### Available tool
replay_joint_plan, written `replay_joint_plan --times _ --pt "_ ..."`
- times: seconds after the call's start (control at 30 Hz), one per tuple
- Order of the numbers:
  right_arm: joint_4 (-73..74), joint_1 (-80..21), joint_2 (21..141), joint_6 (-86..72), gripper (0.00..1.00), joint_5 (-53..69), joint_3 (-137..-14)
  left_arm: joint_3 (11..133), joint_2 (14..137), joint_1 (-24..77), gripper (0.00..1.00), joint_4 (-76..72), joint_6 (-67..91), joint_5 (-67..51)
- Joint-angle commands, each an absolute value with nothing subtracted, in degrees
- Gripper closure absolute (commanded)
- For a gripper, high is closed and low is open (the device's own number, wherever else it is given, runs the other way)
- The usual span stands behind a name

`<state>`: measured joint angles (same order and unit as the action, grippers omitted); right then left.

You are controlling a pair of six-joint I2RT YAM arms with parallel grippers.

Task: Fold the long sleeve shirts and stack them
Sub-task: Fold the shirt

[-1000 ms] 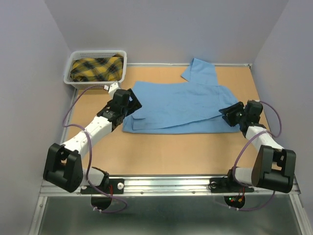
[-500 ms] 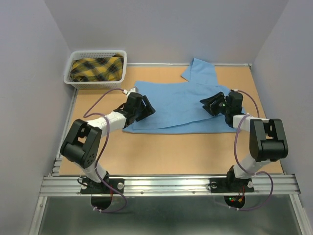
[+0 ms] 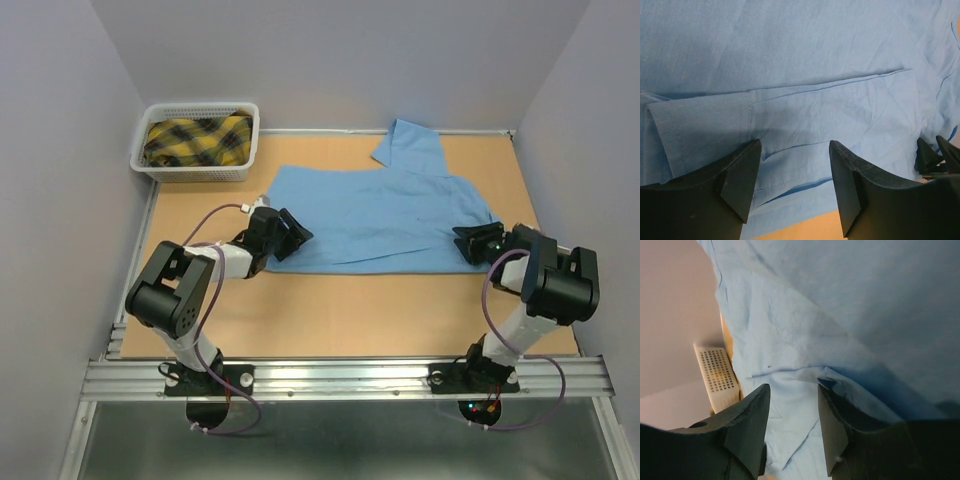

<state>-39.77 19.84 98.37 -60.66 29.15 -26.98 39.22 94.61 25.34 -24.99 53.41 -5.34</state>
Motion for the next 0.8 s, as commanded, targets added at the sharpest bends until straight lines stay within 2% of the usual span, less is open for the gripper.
replay_joint_plan --times 0.0,0.17,0.37,0.47,0.6,0.77 --pt "-40.2 23.0 95.7 -56.8 0.50 27.9 -24.4 34.6 93.3 25.0 0.31 -20.2 54.2 -4.7" --pt "-39.8 22.6 88.9 -59.4 0.50 32.0 -26.0 33.8 91.0 25.0 0.30 -19.8 53.4 -5.4" --pt "-34.1 12.8 83.6 -58.2 0.49 32.3 -32.4 33.9 90.2 25.0 0.30 -19.0 52.6 -6.8" --pt "-34.2 1.9 86.6 -58.3 0.49 31.0 -37.9 33.8 89.8 25.0 0.30 -19.0 52.5 -7.4" --pt "-36.3 -6.8 91.0 -59.1 0.49 28.8 -42.1 33.5 88.8 25.0 0.30 -18.7 52.7 -7.2" --pt "-40.9 -12.6 100.4 -60.6 0.49 28.2 -46.9 33.0 88.2 25.0 0.30 -17.9 53.1 -6.9"
